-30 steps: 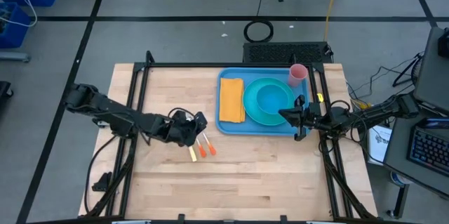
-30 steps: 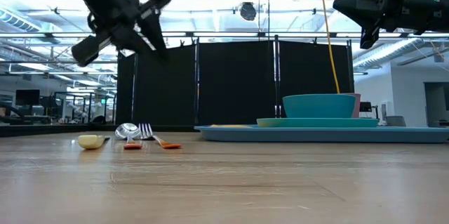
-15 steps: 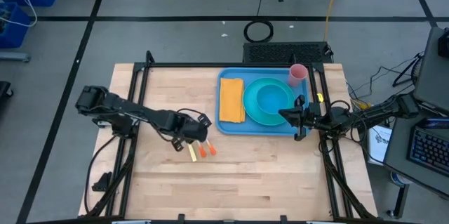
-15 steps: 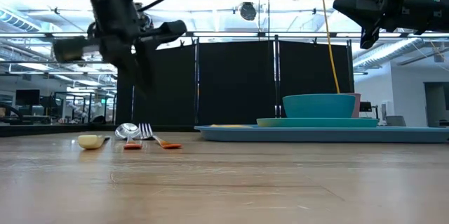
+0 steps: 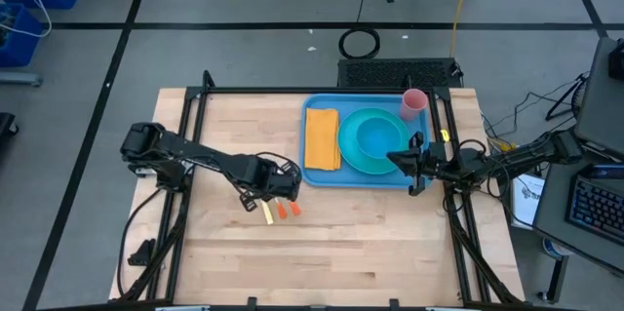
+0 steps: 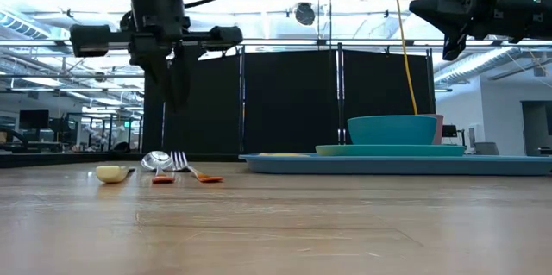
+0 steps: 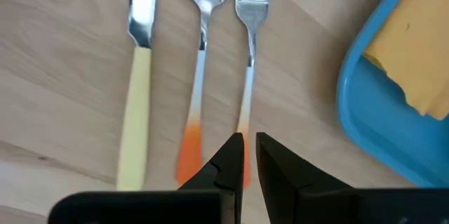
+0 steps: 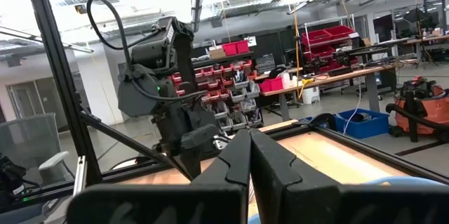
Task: Set up tray
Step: Put the silver fork onto the blue tray
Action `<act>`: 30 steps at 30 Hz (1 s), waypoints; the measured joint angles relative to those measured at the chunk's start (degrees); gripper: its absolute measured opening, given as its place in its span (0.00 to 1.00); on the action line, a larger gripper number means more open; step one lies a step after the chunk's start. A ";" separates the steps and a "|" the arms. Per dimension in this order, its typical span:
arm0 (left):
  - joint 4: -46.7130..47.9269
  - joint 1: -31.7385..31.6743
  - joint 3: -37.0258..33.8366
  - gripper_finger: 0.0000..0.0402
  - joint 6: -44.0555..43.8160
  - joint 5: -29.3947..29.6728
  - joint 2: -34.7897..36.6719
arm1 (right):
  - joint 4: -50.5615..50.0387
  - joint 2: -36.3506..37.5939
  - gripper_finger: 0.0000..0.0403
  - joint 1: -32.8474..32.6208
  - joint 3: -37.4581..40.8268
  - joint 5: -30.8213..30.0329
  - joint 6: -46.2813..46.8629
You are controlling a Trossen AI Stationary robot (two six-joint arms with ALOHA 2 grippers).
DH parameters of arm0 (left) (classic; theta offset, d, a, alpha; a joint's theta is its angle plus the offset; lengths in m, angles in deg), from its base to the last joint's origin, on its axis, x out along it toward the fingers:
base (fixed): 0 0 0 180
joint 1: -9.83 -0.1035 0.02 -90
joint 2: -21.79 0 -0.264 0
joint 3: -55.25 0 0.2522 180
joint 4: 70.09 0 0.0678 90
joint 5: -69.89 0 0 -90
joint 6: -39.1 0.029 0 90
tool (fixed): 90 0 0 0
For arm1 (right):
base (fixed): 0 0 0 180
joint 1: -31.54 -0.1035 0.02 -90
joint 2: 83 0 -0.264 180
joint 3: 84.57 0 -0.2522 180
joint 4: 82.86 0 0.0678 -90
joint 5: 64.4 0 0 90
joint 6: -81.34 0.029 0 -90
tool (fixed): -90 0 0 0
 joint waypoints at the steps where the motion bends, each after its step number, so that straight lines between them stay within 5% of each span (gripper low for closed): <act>1: -0.02 -0.31 0.00 0.10 0.91 -0.42 0.04 | -0.04 0.00 0.00 -0.02 -0.01 0.00 0.00; 21: -0.92 -3.30 -0.33 0.11 3.99 -3.82 -4.18 | -0.11 0.00 0.00 0.00 -0.02 0.01 0.01; 30: -0.87 -3.29 -0.33 0.32 3.93 -2.58 -4.18 | -0.06 0.00 0.00 -0.01 -0.02 0.01 0.01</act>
